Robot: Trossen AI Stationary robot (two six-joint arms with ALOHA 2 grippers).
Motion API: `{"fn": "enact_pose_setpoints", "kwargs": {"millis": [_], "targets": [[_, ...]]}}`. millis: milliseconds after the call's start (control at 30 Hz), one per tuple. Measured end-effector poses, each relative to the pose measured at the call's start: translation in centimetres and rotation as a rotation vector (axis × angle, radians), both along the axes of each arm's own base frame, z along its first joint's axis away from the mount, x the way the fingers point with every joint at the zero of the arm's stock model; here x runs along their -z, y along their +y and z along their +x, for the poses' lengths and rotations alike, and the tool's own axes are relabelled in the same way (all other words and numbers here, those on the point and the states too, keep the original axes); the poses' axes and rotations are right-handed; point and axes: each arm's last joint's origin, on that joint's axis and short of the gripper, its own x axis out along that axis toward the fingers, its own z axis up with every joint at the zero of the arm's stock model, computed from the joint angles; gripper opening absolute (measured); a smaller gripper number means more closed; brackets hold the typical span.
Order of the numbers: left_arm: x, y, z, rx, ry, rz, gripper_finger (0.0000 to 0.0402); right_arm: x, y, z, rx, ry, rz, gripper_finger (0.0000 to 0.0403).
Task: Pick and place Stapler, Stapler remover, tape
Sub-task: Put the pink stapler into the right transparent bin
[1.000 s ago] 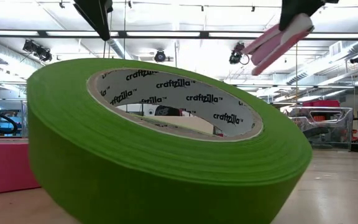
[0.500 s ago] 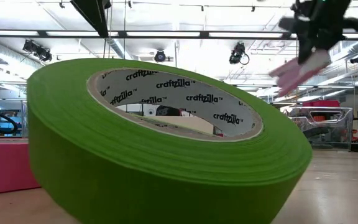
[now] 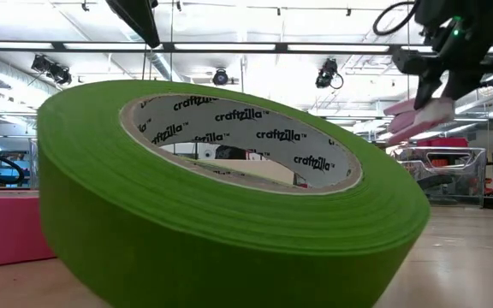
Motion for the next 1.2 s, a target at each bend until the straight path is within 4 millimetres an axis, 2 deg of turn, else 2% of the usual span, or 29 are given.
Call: {"fn": "enact_pose_setpoints", "kwargs": {"millis": [333, 767, 1100, 1133, 1200], "targets": [[-0.1, -0.1, 0.2, 0.001, -0.017, -0.007, 0.0192, 3.6, -2.5, 0.9, 0.039, 0.004, -0.016, 0.0131], [-0.1, -0.2, 0.3, 0.004, -0.032, -0.014, 0.0193, 5.1, -6.4, 1.9, 0.001, 0.024, -0.018, 0.0131], [-0.2, -0.2, 0.3, 0.006, -0.034, -0.015, 0.0193, 7.0, -7.5, 1.2, 0.006, 0.028, 0.031, 0.0131], [-0.2, -0.2, 0.3, 0.006, -0.034, -0.015, 0.0193, 7.0, -7.5, 1.1, 0.008, 0.028, 0.037, 0.0133], [-0.2, -0.2, 0.3, 0.006, -0.034, -0.015, 0.0193, 7.2, -7.7, 1.0, 0.017, 0.028, 0.045, 0.0168]]}}
